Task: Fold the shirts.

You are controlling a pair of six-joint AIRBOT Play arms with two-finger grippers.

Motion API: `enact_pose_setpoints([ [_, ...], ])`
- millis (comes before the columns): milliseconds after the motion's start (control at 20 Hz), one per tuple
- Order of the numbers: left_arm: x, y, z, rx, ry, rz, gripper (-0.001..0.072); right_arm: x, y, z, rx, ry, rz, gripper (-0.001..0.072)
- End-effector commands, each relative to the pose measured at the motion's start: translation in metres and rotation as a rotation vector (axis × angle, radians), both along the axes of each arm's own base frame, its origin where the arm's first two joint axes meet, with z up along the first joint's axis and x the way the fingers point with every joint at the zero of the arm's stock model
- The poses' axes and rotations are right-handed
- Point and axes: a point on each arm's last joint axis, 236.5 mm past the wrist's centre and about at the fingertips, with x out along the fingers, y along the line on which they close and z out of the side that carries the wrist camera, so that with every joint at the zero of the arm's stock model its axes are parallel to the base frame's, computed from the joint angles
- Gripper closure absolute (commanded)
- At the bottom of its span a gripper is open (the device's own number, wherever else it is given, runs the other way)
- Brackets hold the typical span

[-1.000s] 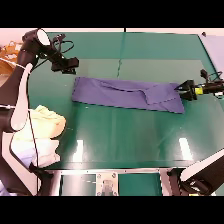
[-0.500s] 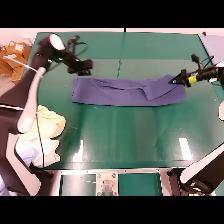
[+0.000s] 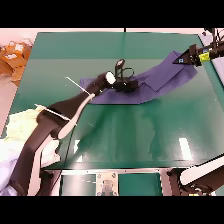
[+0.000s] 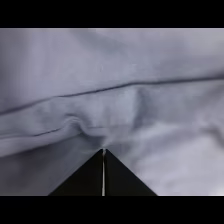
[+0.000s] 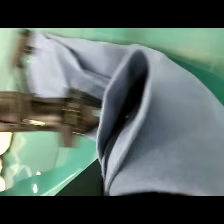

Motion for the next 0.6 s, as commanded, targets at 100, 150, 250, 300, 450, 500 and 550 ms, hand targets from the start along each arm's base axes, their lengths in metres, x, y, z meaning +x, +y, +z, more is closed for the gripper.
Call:
enact_pose_setpoints([
  [100, -0.014, -0.023, -0.018, -0.049, 0.075, 0.017, 0.0683, -0.006, 0.028, 0.019, 0.019, -0.024, 0.04, 0.0698],
  [150, -0.014, -0.019, -0.012, -0.055, 0.083, 0.006, 0.0683, -0.006, 0.031, 0.019, 0.022, -0.025, 0.045, 0.0698],
  [250, -0.01, 0.006, 0.007, -0.037, 0.084, -0.054, 0.0683, -0.005, 0.032, 0.019, 0.023, -0.026, 0.045, 0.0698],
  [300, -0.007, 0.027, 0.021, -0.02, 0.087, -0.092, 0.0683, -0.006, 0.034, 0.02, 0.026, -0.019, 0.042, 0.0698],
  [450, 0.007, 0.111, 0.081, 0.045, 0.054, -0.141, 0.0683, -0.009, 0.058, 0.024, 0.059, 0.002, 0.066, 0.0698],
  [500, 0.012, 0.14, 0.103, 0.058, 0.044, -0.13, 0.0683, -0.011, 0.071, 0.023, 0.06, 0.008, 0.087, 0.0698],
  [550, 0.016, 0.169, 0.127, 0.065, 0.019, -0.118, 0.0683, -0.012, 0.086, 0.024, 0.06, 0.007, 0.11, 0.0698],
])
